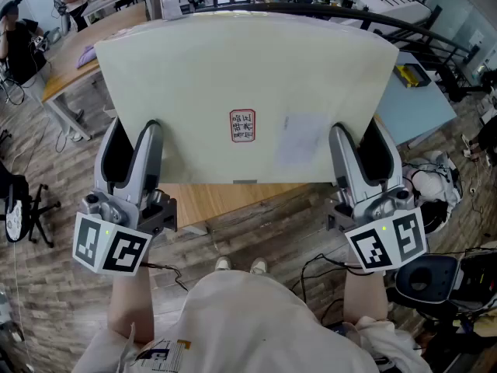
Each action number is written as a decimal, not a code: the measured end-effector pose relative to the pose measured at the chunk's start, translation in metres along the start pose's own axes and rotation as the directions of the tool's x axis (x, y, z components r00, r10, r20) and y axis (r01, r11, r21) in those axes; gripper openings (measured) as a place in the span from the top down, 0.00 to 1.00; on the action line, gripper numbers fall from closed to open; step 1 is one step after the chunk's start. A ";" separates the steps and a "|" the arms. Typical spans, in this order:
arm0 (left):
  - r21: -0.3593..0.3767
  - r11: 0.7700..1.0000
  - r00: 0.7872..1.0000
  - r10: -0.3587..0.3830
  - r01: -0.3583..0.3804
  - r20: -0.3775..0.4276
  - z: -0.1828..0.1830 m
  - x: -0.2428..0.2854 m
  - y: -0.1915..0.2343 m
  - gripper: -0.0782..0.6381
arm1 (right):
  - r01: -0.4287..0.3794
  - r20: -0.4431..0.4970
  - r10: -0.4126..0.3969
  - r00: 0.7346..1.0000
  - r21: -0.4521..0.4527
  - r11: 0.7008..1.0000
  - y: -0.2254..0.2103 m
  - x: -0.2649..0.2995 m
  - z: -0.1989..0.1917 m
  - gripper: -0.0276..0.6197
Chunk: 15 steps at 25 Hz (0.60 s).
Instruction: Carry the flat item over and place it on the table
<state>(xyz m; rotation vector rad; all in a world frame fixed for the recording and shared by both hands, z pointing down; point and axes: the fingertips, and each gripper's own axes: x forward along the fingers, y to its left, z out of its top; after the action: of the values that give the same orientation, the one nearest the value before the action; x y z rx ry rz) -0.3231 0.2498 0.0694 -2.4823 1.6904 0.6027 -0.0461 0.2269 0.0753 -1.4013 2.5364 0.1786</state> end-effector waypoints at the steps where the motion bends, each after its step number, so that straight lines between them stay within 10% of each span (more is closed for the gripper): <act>1: 0.000 1.000 1.000 -0.002 0.002 0.000 0.001 0.001 0.000 0.57 | 0.000 -0.002 0.000 1.000 0.001 1.000 0.000 0.001 0.000 0.62; 15: -0.017 1.000 1.000 -0.008 0.008 -0.010 -0.017 -0.004 -0.017 0.57 | 0.035 -0.001 -0.035 0.999 -0.006 0.999 -0.012 -0.021 -0.006 0.63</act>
<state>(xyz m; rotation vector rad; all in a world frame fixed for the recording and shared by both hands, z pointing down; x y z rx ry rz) -0.3040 0.2550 0.0833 -2.5062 1.6849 0.6071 -0.0263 0.2366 0.0873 -1.4468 2.5128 0.1793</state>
